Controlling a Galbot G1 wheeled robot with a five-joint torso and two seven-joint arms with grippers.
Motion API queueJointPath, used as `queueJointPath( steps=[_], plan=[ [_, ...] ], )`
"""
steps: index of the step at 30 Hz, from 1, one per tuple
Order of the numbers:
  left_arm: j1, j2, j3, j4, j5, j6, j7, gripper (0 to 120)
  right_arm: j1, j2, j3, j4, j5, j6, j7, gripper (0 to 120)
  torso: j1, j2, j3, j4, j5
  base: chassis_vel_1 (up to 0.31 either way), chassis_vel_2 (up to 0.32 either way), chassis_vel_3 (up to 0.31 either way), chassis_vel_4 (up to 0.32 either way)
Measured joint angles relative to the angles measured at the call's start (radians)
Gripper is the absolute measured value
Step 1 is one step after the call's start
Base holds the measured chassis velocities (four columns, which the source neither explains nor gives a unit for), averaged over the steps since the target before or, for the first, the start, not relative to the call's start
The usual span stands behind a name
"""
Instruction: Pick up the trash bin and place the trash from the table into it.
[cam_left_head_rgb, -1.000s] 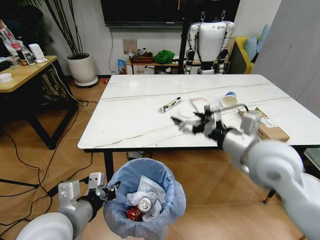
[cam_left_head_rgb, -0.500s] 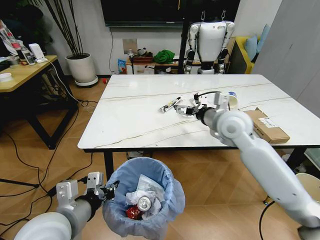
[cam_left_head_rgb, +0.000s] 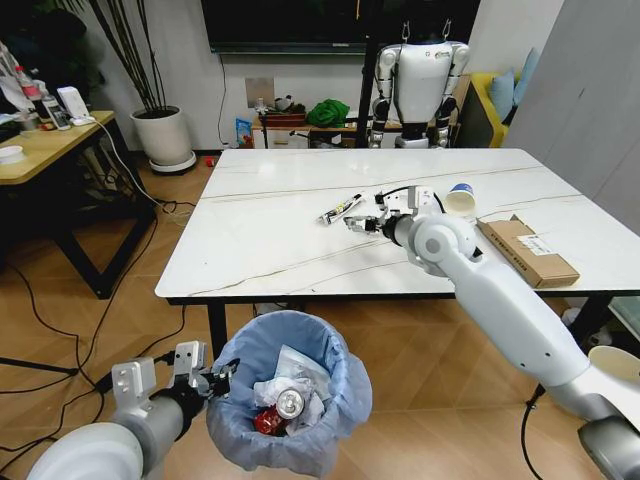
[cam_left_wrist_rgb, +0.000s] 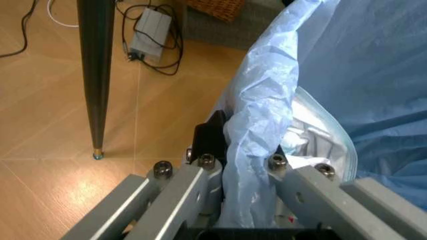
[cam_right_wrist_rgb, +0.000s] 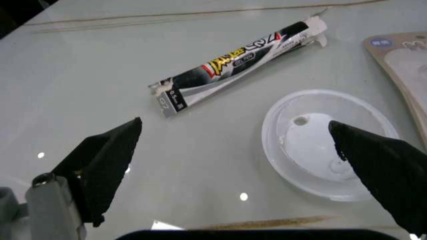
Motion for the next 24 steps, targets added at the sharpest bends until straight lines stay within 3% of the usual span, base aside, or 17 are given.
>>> queueJointPath(
  steps=[8, 19, 24],
  plan=[
    [0.007, -0.011, -0.017, 0.000, 0.000, 0.000, 0.001, 3, 0.033, 0.038, -0.037, -0.094, -0.022, -0.002, -0.034, 86, 0.000, 0.000, 0.000, 0.0001, 0.0000, 0.000, 0.000, 0.000, 0.000],
    [0.005, -0.016, -0.020, 0.000, -0.004, 0.000, 0.003, 3, 0.026, 0.023, -0.029, -0.115, -0.030, -0.003, -0.045, 78, 0.000, 0.000, 0.000, -0.0002, 0.0001, 0.000, 0.000, 0.000, 0.000],
    [0.007, -0.017, -0.021, 0.000, -0.004, 0.000, 0.004, 3, 0.021, 0.019, -0.026, -0.125, -0.031, -0.003, -0.049, 69, 0.000, 0.000, 0.000, -0.0002, 0.0001, 0.000, 0.000, 0.000, 0.000]
  ],
)
